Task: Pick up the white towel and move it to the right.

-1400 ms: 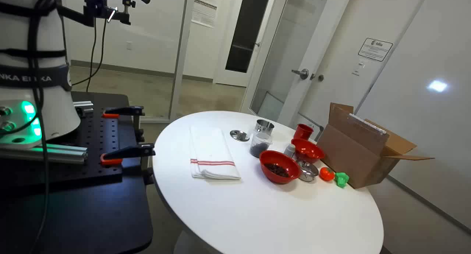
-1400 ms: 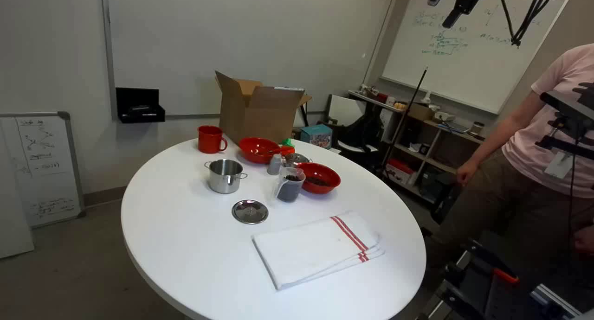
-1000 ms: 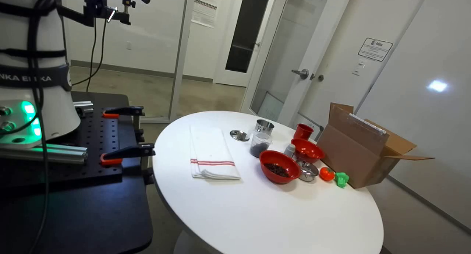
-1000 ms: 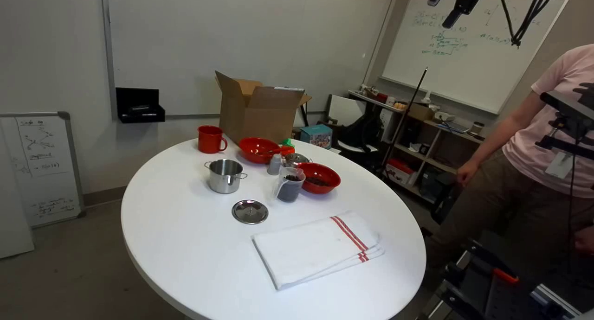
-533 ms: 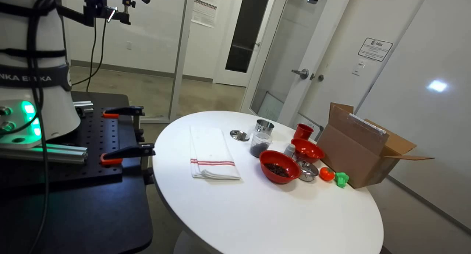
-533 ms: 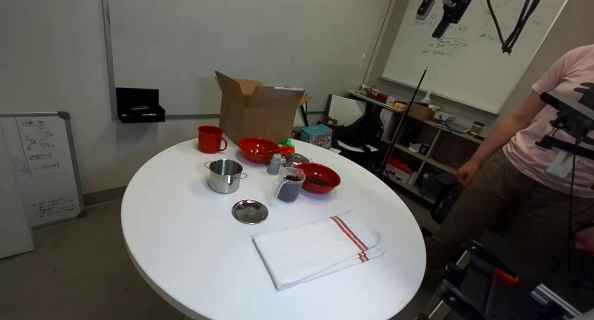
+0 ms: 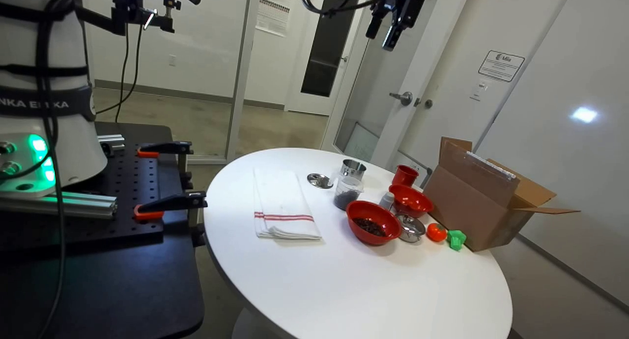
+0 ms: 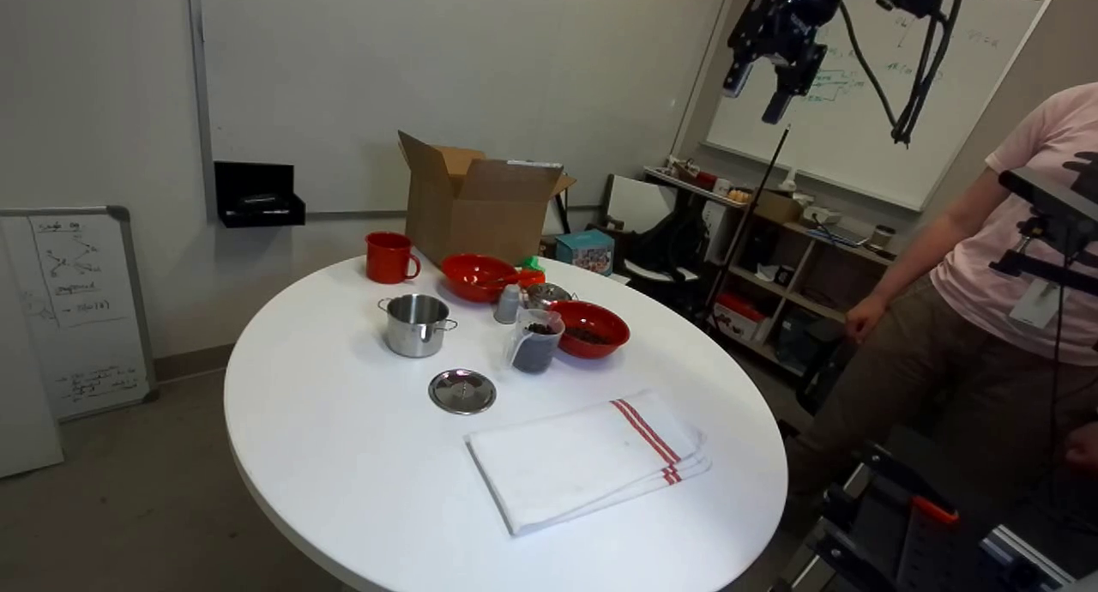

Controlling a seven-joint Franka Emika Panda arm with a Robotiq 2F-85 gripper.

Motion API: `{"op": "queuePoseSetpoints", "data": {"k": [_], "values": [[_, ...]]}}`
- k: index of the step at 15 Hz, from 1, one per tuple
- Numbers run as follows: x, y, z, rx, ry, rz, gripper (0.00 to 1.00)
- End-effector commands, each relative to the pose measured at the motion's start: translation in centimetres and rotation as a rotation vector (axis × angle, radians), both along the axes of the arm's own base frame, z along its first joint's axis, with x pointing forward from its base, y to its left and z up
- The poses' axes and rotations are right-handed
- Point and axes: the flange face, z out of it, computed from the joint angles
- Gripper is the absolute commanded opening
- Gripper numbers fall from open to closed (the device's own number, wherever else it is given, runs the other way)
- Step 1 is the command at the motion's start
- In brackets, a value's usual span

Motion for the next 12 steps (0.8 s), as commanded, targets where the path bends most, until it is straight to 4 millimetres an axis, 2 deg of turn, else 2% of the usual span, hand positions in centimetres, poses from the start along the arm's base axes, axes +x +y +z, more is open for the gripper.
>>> {"op": "queuePoseSetpoints", "data": {"k": [1,4,6,9,10,12], "values": [[0.7,-0.4,-4.9,-0.068,0.052,-0.063,1.0],[1.0,-1.0,-8.7,-0.116,0.104,-0.111,1.0],[1.4,-1.0,-10.3,-0.093,0.098,-0.169,1.0],[2.1,-1.4,-10.3,-0.093,0.032,-0.27,1.0],[2.0,-1.3,-10.6,-0.098,0.072,-0.208,1.0],[2.0,-1.3,-10.8,-0.099,0.07,-0.213,1.0]]}}
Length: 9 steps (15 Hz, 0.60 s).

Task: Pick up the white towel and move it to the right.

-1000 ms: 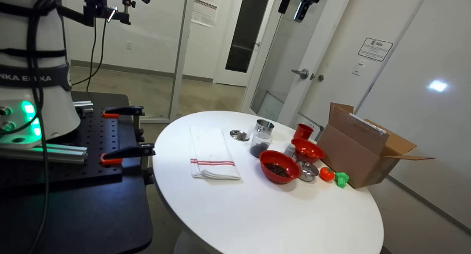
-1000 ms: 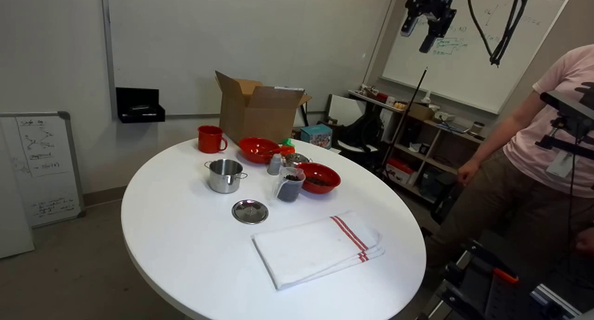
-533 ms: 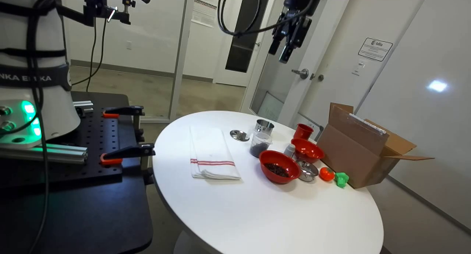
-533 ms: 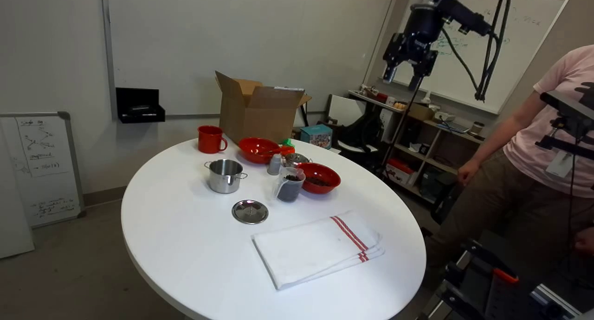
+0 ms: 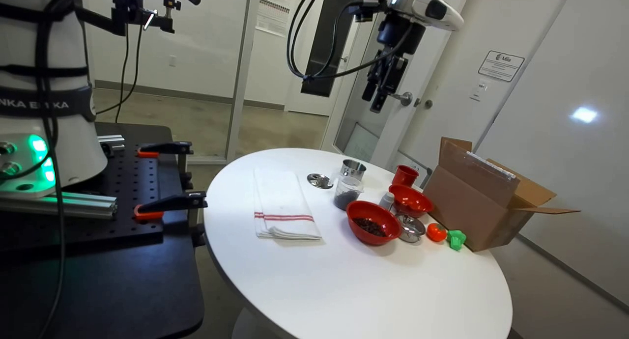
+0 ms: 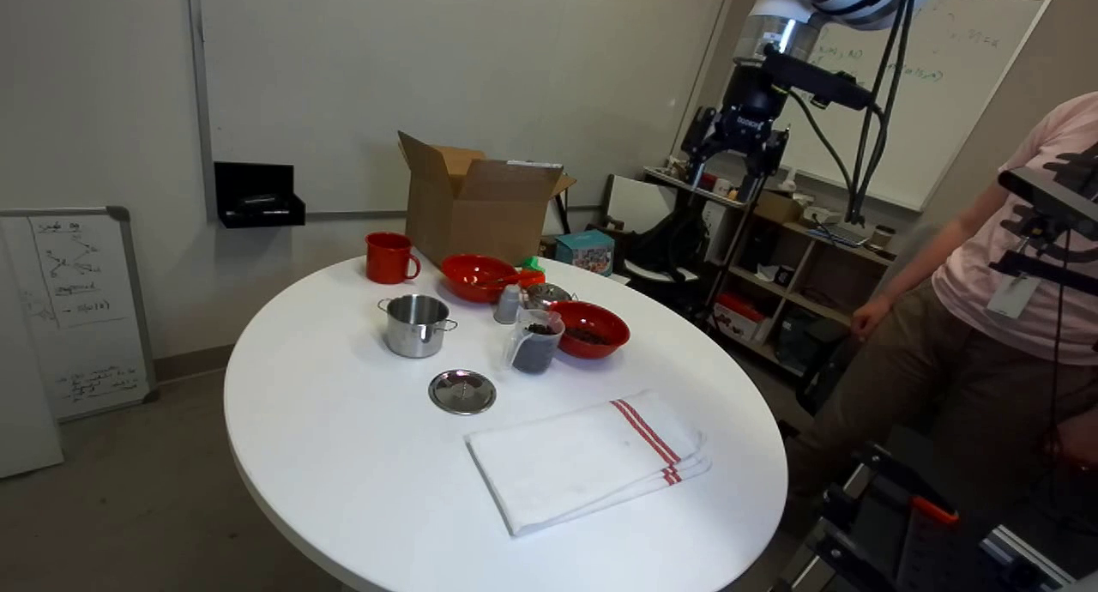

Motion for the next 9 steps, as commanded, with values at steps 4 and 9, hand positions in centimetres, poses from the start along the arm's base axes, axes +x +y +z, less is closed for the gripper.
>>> {"op": "queuePoseSetpoints", "data": {"k": [4,9], "values": [[-0.6,0.7,0.2,-0.123,0.02,0.044,1.0],[-0.9,3.2,-2.7,-0.24,0.078,0.054,1.0]]}}
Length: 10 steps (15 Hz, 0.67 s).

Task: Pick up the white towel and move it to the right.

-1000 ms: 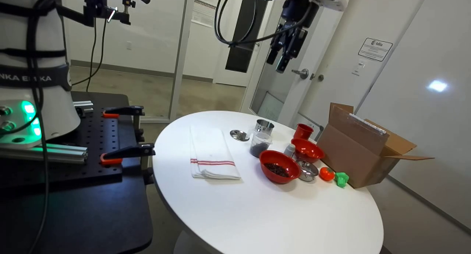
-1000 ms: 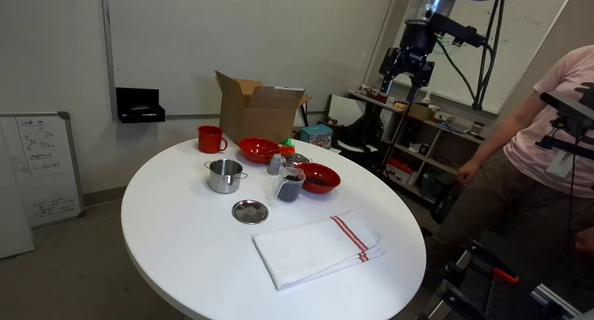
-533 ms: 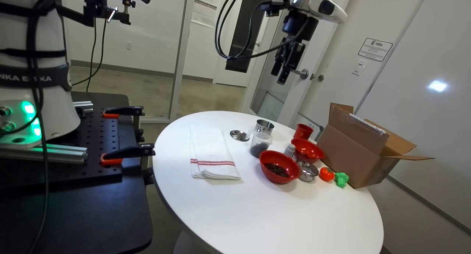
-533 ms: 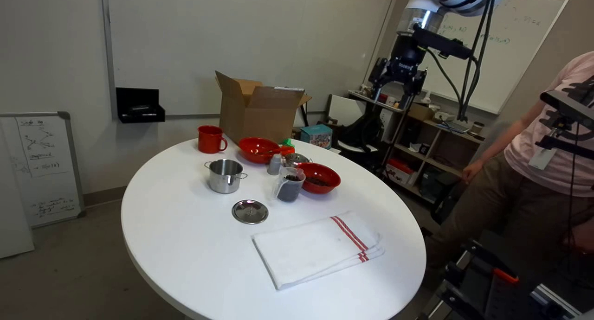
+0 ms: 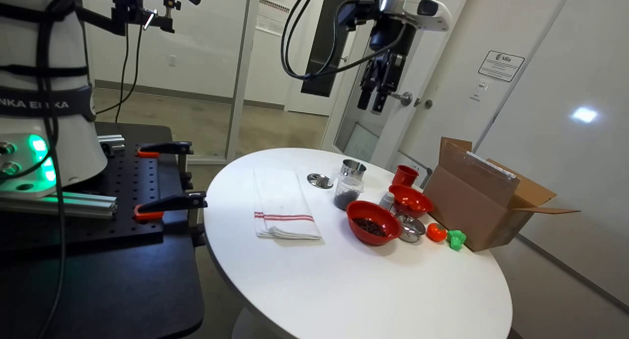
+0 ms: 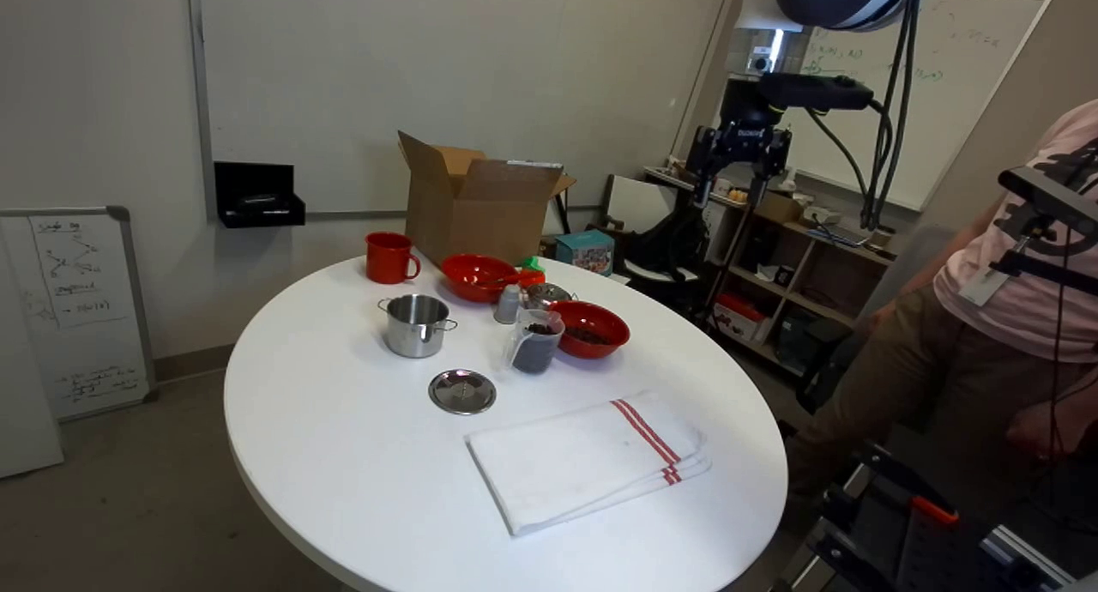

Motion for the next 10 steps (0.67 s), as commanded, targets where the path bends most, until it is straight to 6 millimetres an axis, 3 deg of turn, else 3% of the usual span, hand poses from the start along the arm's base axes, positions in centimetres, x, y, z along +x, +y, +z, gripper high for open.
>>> {"op": "queuePoseSetpoints", "data": {"k": [1,5,8,10], "values": [[-0.8,1.9,-2.5,-0.043,0.033,-0.003,1.0],[-1.4,2.8,-6.2,-0.016,0.083,0.003,1.0],[-0.7,3.2,-8.6,0.015,0.099,-0.204,1.0],[-0.4,3.7,-8.8,0.042,0.062,-0.265,1.0]]}}
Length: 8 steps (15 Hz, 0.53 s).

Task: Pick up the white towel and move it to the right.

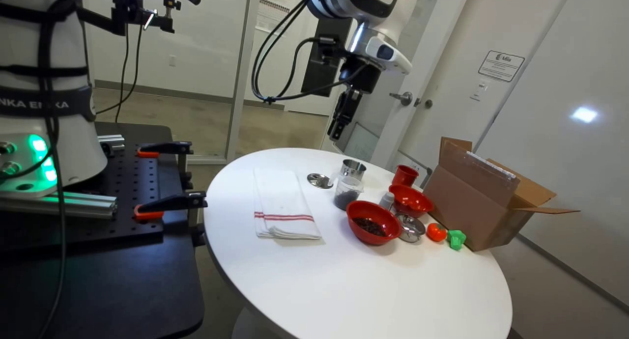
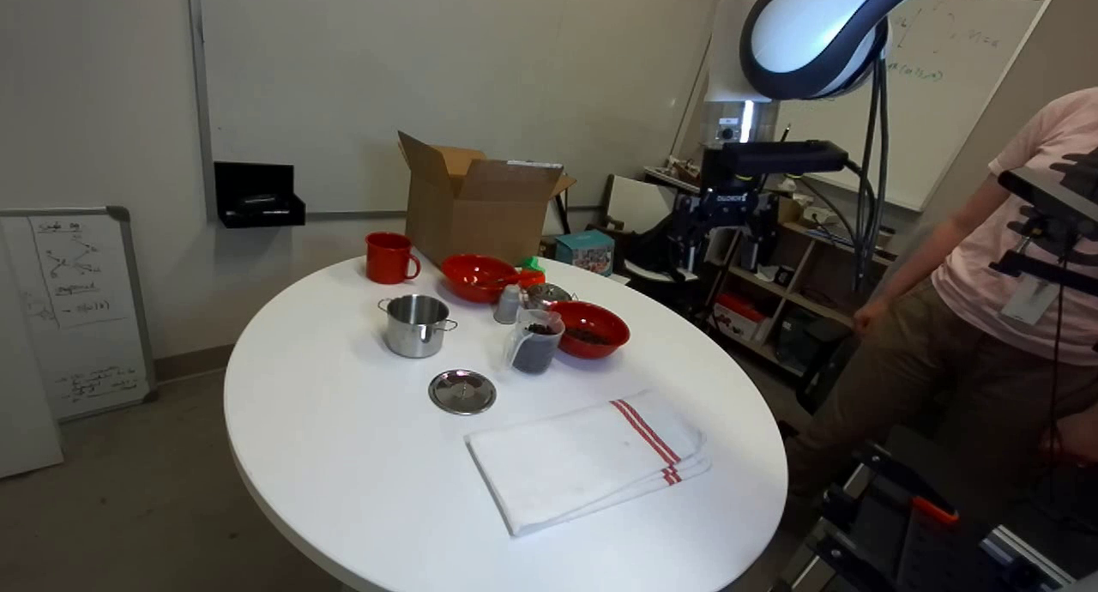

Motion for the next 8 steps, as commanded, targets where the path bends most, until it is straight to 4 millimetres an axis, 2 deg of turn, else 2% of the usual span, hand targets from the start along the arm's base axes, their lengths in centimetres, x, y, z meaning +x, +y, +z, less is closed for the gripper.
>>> {"op": "queuePoseSetpoints", "data": {"k": [1,2,5,8], "values": [[1.2,1.0,0.2,0.015,-0.09,-0.06,1.0],[0.6,0.5,-0.6,0.012,-0.032,-0.044,1.0],[1.1,0.8,-0.3,0.011,-0.066,-0.042,1.0],[1.9,0.9,-0.9,-0.061,-0.063,-0.231,1.0]]}}
